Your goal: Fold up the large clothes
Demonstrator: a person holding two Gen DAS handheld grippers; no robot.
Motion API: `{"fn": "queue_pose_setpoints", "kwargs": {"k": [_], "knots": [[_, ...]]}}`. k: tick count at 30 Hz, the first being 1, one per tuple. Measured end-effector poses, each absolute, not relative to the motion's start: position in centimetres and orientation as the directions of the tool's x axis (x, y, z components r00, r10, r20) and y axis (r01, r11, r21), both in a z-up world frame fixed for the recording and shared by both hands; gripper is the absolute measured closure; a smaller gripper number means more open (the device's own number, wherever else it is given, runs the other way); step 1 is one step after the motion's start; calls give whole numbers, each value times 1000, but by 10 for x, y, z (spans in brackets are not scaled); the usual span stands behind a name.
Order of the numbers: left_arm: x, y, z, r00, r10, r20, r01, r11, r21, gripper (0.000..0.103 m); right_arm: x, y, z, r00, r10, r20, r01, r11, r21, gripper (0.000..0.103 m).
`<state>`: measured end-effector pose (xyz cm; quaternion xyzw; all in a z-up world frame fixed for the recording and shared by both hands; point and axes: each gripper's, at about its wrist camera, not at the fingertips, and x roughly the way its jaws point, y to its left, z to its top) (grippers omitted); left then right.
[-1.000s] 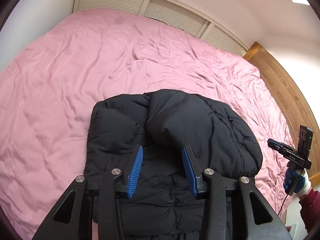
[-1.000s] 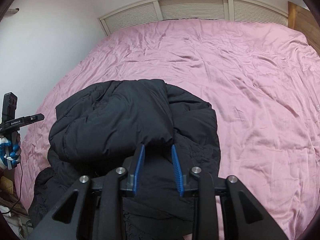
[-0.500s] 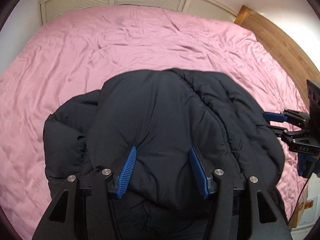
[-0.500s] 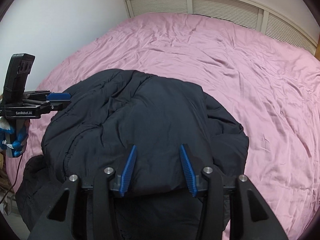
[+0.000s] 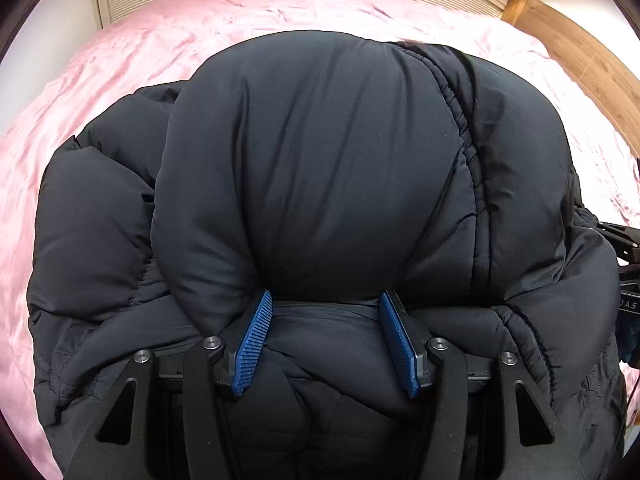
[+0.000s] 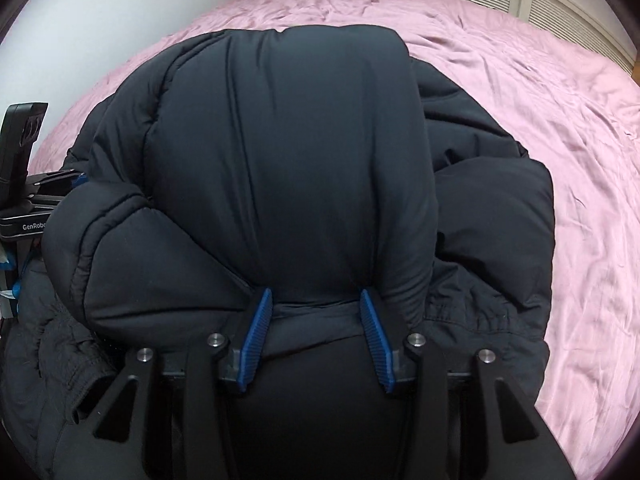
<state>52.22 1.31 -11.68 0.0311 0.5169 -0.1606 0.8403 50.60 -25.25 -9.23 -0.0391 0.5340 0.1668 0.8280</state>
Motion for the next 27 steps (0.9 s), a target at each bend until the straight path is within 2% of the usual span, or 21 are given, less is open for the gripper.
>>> {"fn": "queue_pose_setpoints", "kwargs": {"k": [4, 9, 12, 16, 23, 27], "knots": [[519, 12, -98, 407, -224, -886, 297, 949, -104, 48, 504, -248, -80, 365, 190, -911, -305, 949, 75, 58], [495, 20, -50, 452, -266, -851, 315, 941, -127, 46, 486, -251, -36, 397, 212, -893, -321, 943, 82, 58], [478, 15, -23, 480, -319, -817, 354, 923, -153, 42, 475, -251, -5, 435, 258, -862, -333, 936, 112, 57], [464, -4, -16, 469, -368, -803, 413, 895, -169, 35, 472, -238, 16, 449, 319, -835, -374, 915, 150, 50], [454, -20, -73, 413, -322, -852, 420, 897, -135, 34, 466, -215, -43, 374, 270, -887, -405, 908, 106, 49], [458, -21, -96, 405, -314, -859, 412, 901, -135, 32, 467, -219, -78, 351, 257, -900, -373, 921, 118, 45]]}}
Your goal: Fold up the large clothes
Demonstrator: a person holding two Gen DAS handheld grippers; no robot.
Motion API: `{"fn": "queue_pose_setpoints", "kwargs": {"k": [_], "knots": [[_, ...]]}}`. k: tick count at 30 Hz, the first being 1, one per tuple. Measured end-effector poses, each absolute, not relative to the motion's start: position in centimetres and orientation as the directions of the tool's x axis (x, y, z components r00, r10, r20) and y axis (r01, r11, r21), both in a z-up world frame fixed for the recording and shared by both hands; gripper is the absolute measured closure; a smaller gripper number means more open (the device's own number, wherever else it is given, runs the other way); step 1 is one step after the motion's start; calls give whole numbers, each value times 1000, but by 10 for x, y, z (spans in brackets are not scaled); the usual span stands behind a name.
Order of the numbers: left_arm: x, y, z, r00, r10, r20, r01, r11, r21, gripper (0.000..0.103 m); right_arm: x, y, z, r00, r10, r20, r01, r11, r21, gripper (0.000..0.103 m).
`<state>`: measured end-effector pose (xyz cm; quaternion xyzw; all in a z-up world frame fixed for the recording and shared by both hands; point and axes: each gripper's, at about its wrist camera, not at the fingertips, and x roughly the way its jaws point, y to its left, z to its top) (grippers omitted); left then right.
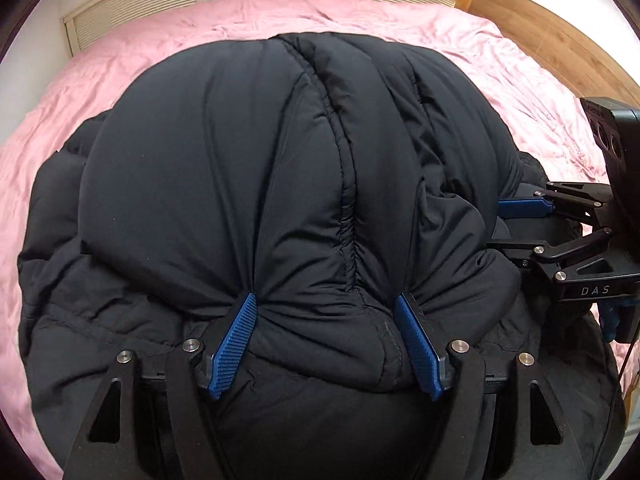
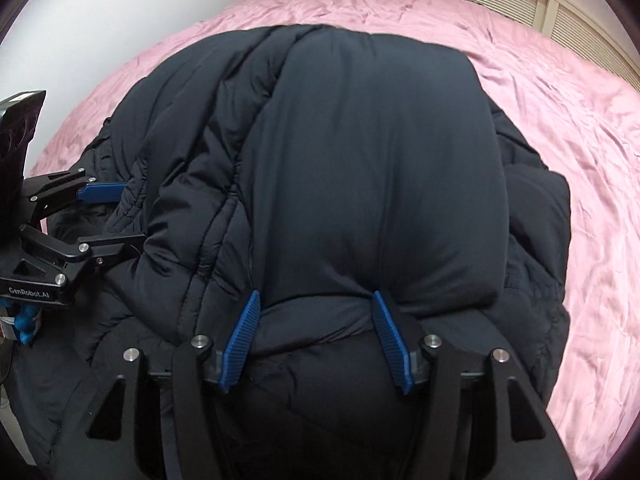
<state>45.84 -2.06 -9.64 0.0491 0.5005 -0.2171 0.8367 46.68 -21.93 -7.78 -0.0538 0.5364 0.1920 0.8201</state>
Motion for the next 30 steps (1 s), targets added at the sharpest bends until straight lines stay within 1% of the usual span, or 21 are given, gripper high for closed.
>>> {"fn": "queue_pose_setpoints", "kwargs": {"k": [4, 7, 10, 13, 17, 21, 23, 26, 28, 30], "knots": [[463, -23, -102, 391, -301, -870, 401, 906, -133, 30, 478, -216, -92, 341, 236, -910, -362, 926, 105, 44], [462, -21, -87, 379, -309, -872, 402, 904, -145, 30, 480, -215, -84, 316, 233, -920, -349, 930, 116, 44], [459, -12, -57, 392, -336, -856, 413, 896, -163, 30, 479, -216, -60, 319, 249, -915, -360, 925, 126, 44], [457, -2, -23, 451, -344, -823, 437, 890, -132, 30, 479, -221, -28, 365, 284, -887, -377, 916, 138, 44], [484, 6, -4, 503, -326, -801, 427, 899, -97, 30, 506, -224, 3, 443, 287, -850, -377, 919, 114, 44], [522, -3, -12, 515, -290, -806, 412, 909, -64, 30, 546, -220, 1, 477, 263, -839, -362, 928, 85, 44], [536, -5, -27, 503, -269, -822, 406, 912, -50, 30, 561, -217, -8, 466, 267, -844, -355, 930, 98, 44], [547, -4, -53, 483, -243, -841, 409, 912, -29, 30, 573, -213, -33, 439, 242, -865, -359, 930, 78, 44], [551, -6, -68, 480, -236, -845, 413, 910, -20, 29, 578, -211, -55, 418, 216, -883, -370, 927, 52, 40], [545, -5, -78, 490, -228, -842, 415, 910, -5, 28, 578, -211, -74, 406, 207, -890, -378, 925, 42, 39]]}}
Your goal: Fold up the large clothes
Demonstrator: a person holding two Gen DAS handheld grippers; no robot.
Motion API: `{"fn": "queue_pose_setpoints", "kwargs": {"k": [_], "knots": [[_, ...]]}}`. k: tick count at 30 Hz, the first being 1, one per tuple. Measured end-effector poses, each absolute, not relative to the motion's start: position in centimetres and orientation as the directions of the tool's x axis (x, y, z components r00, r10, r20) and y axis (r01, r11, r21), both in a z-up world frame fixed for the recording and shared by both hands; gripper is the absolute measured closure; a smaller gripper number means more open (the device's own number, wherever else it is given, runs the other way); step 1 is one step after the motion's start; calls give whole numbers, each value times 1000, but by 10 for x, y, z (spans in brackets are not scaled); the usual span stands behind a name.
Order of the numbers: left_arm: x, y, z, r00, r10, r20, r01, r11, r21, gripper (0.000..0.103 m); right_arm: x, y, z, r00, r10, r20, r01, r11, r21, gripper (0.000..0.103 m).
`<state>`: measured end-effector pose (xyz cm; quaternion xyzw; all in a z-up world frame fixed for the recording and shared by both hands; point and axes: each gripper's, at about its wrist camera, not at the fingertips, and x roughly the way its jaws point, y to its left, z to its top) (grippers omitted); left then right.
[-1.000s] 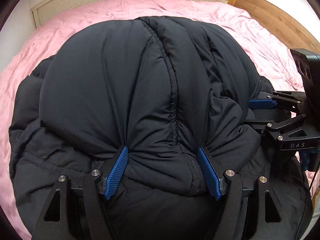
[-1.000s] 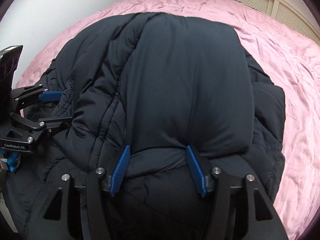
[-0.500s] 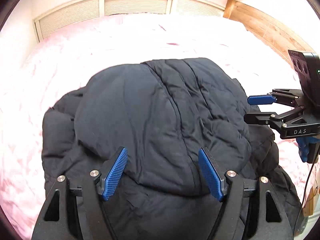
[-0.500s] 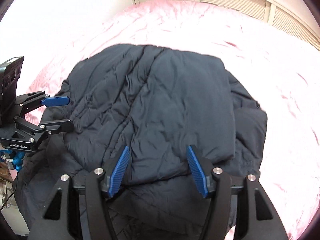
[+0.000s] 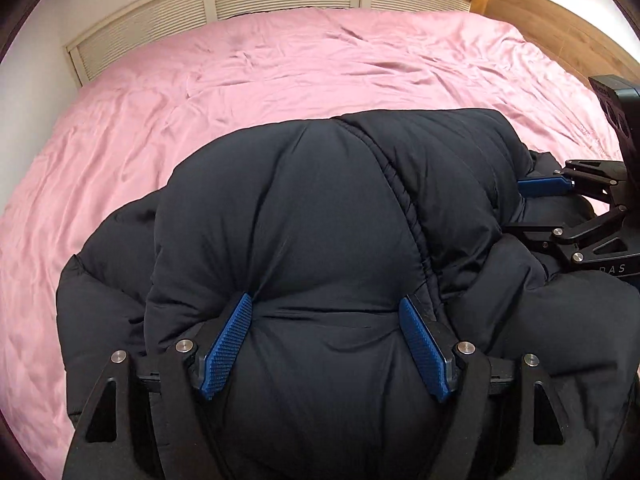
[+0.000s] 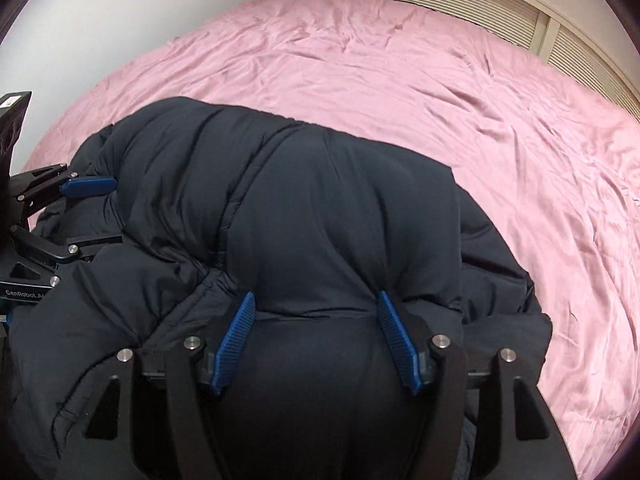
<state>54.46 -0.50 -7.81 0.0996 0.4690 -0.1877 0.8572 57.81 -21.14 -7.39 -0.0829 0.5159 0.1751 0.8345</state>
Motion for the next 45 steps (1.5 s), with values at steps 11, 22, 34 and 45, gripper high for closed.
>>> {"fn": "queue_pose_setpoints", "kwargs": {"k": [11, 22, 34, 45], "knots": [[496, -3, -48, 512, -231, -827, 409, 912, -2, 27, 547, -218, -59, 440, 195, -877, -390, 921, 9, 38], [436, 5, -23, 522, -170, -835, 323, 947, 9, 26, 462, -247, -47, 394, 217, -893, -340, 937, 78, 37], [365, 8, 29, 571, -121, -812, 270, 962, 47, 19, 401, -256, -2, 416, 228, -880, -310, 946, 99, 32], [313, 23, 53, 577, -123, -807, 311, 947, 78, 17, 329, -269, 27, 461, 194, -866, -194, 974, 115, 20]]}}
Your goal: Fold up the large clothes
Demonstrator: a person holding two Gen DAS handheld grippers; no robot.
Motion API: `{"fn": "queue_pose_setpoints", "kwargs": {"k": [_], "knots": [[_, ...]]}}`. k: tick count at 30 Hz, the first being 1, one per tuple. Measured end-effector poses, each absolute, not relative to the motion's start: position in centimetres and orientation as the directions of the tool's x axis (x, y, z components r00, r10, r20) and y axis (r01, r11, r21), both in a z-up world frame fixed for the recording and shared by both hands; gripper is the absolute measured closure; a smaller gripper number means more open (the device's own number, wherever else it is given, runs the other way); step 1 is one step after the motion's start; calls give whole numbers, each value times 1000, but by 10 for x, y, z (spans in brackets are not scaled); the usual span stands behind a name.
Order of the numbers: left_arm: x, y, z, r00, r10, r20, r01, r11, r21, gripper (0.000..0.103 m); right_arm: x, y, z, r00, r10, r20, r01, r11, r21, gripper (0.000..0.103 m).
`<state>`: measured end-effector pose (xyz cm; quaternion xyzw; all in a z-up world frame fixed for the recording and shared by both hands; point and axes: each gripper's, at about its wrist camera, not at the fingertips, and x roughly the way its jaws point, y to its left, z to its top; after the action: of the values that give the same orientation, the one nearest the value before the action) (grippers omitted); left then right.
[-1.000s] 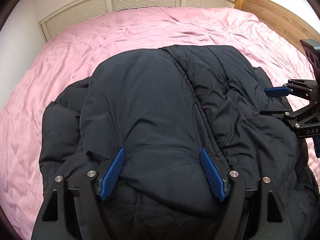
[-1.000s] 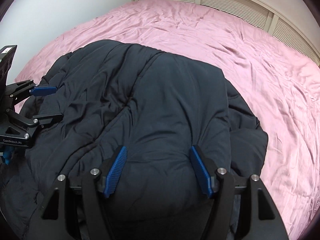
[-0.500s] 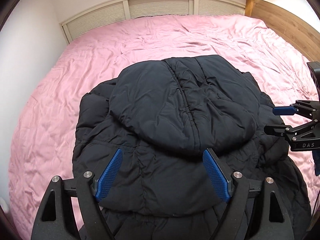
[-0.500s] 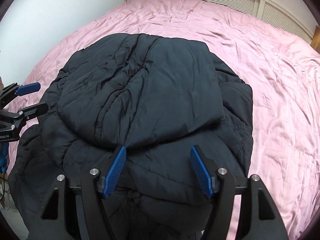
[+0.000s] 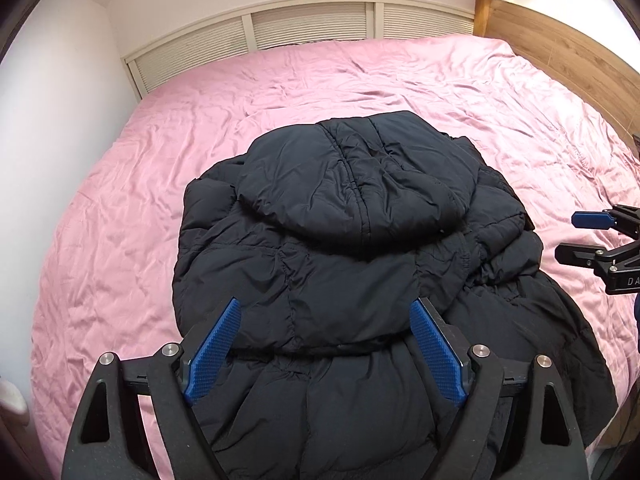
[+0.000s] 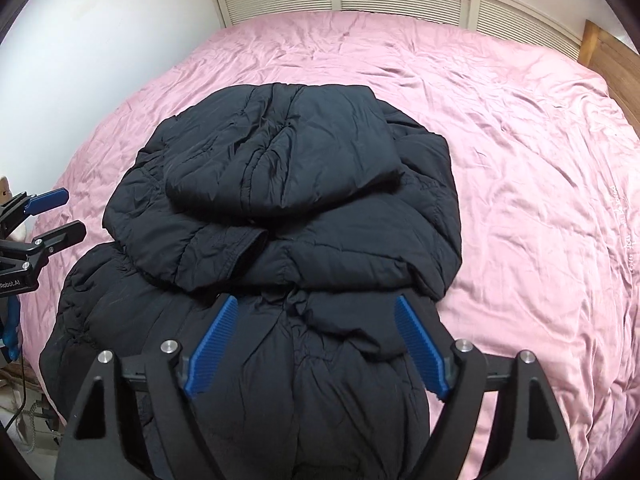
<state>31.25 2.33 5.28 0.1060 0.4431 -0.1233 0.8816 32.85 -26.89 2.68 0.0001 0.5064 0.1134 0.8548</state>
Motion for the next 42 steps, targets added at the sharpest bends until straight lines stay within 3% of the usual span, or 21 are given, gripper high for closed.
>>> {"fn": "queue_pose_setpoints", "kwargs": {"k": [13, 19, 29, 32, 37, 42], "knots": [[272, 62, 66, 560, -107, -822, 327, 940, 100, 14, 240, -323, 58, 484, 49, -874, 16, 998, 64, 5], [254, 103, 43, 506, -94, -858, 315, 945, 82, 13, 198, -352, 52, 441, -17, -897, 117, 992, 39, 0], [203, 235, -9, 351, 20, -936, 97, 994, 58, 13, 127, -405, 23, 331, -69, -941, 289, 957, 31, 0], [193, 259, -11, 334, -29, -942, 66, 998, -8, 13, 112, -416, 19, 306, -73, -949, 324, 945, 32, 0], [188, 266, -29, 264, -226, -938, 63, 974, -217, 13, 103, -420, 2, 257, -44, -965, 337, 940, 47, 0], [186, 260, -61, 202, -350, -915, 42, 936, -349, 13, 102, -415, -20, 256, 62, -965, 361, 920, 155, 0]]}}
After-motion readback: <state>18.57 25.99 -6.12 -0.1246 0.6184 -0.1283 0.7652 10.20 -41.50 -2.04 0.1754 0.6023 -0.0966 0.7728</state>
